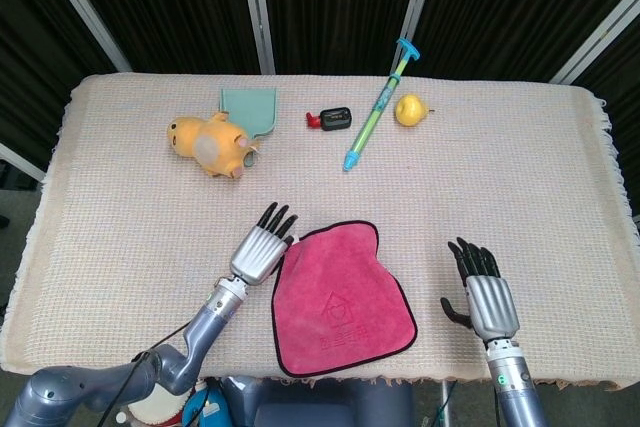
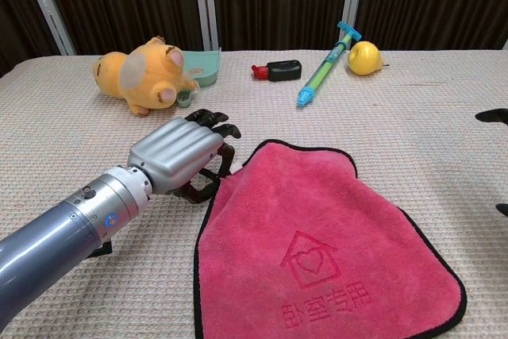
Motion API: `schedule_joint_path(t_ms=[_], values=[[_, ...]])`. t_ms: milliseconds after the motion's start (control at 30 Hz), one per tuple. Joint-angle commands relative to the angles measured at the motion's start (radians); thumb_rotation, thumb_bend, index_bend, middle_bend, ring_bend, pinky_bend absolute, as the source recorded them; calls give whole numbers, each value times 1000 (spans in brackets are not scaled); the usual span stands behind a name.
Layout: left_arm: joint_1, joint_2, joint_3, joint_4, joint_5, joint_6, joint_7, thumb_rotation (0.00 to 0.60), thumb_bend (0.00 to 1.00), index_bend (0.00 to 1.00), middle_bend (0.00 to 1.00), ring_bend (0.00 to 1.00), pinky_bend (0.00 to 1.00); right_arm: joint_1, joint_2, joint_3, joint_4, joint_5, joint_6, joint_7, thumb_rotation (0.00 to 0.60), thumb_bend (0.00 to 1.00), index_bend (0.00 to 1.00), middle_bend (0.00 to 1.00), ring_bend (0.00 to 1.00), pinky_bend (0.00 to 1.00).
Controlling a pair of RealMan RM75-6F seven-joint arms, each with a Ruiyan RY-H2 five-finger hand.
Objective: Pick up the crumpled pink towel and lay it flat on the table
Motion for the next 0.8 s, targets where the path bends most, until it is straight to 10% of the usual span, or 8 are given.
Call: schedule_joint_path(t_ms=[33,800], values=[[2,3,0,-1,0,-1,0,600,417,534,133,0,54,0,0,-1,-1,-1,0,2,600,350,0,0,0,4],[12,110,-12,-83,-11,-9,68,600,433,547,132,0,54,-3,6,-6,-13,-13,6,8,600,351,0,0,0,3]])
